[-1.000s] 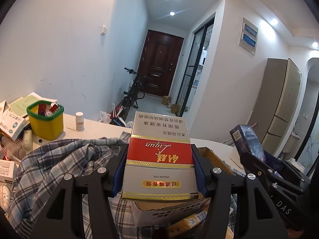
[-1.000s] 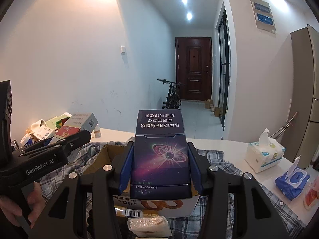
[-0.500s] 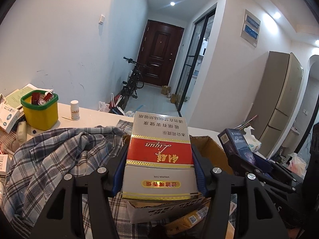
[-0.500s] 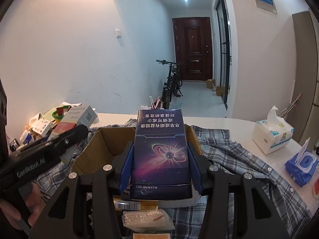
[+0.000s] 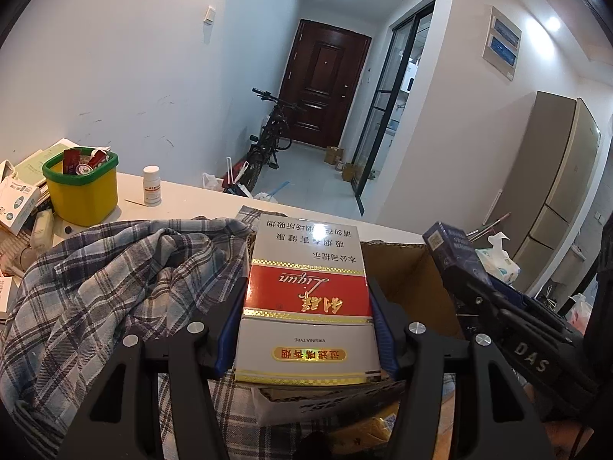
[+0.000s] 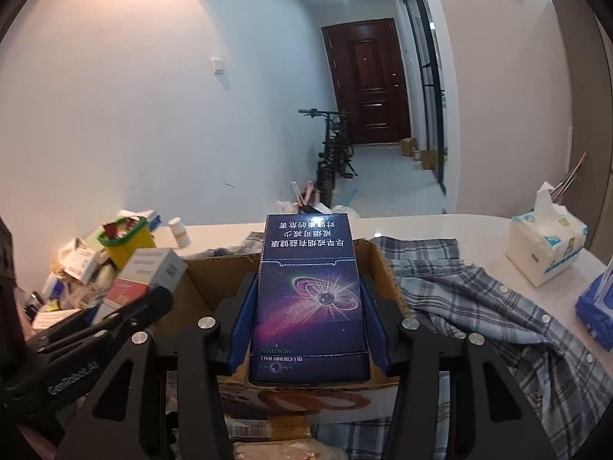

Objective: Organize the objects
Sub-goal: 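Carry both boxes up over the open cardboard box with both grippers, then lower the medicine box in with the left gripper while the right lowers the blue box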

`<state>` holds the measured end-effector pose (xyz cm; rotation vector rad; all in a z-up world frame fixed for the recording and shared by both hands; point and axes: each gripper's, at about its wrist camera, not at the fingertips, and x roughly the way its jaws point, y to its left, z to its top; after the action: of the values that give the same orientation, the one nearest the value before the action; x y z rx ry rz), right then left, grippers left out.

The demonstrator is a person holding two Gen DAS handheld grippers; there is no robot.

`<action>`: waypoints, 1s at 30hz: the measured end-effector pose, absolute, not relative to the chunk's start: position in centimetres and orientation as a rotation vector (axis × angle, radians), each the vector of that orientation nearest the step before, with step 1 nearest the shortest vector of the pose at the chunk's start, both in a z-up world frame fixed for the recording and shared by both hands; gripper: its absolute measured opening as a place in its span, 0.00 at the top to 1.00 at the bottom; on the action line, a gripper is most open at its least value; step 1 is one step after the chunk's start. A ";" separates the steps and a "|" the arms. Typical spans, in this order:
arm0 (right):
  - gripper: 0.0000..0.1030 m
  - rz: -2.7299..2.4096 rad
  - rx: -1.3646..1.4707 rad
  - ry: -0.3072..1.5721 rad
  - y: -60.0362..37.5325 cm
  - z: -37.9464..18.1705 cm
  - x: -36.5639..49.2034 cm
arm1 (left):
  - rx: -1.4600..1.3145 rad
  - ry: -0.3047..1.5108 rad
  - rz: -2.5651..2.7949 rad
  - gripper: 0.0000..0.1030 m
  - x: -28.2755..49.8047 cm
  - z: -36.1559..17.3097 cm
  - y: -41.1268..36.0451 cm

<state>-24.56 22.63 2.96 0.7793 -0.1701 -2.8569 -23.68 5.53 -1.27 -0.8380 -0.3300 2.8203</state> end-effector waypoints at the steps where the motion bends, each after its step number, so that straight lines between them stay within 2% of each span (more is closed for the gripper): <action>1: 0.52 -2.867 0.822 -0.149 22.4 2.8 -25.0 | -0.845 -0.335 2.815 0.42 -23.8 -1.4 5.5; 6: 0.52 -2.819 0.927 -0.166 21.8 1.8 -26.6 | -0.875 -0.342 2.796 0.42 -24.2 -1.6 5.5; 10: 0.52 -2.837 0.938 -0.079 21.0 1.2 -26.8 | -0.910 -0.326 2.804 0.42 -24.6 -1.9 5.7; 25: 0.52 -2.830 0.943 -0.062 21.5 0.8 -27.0 | -0.958 -0.299 2.808 0.41 -24.8 -2.5 5.7; 26: 0.52 -2.829 0.943 -0.063 21.5 0.8 -27.0 | -0.962 -0.302 2.807 0.38 -24.9 -2.6 5.7; 28: 0.52 -2.830 0.939 -0.064 21.6 0.8 -27.0 | -0.957 -0.316 2.814 0.23 -24.8 -2.5 5.5; 30: 0.52 -2.831 0.938 -0.064 21.6 0.8 -27.0 | -0.929 -0.324 2.812 0.22 -24.6 -2.3 5.3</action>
<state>-27.00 21.58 0.82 0.9378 -0.0643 -2.8311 -24.64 5.33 -2.25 -0.9294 -0.3242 2.8116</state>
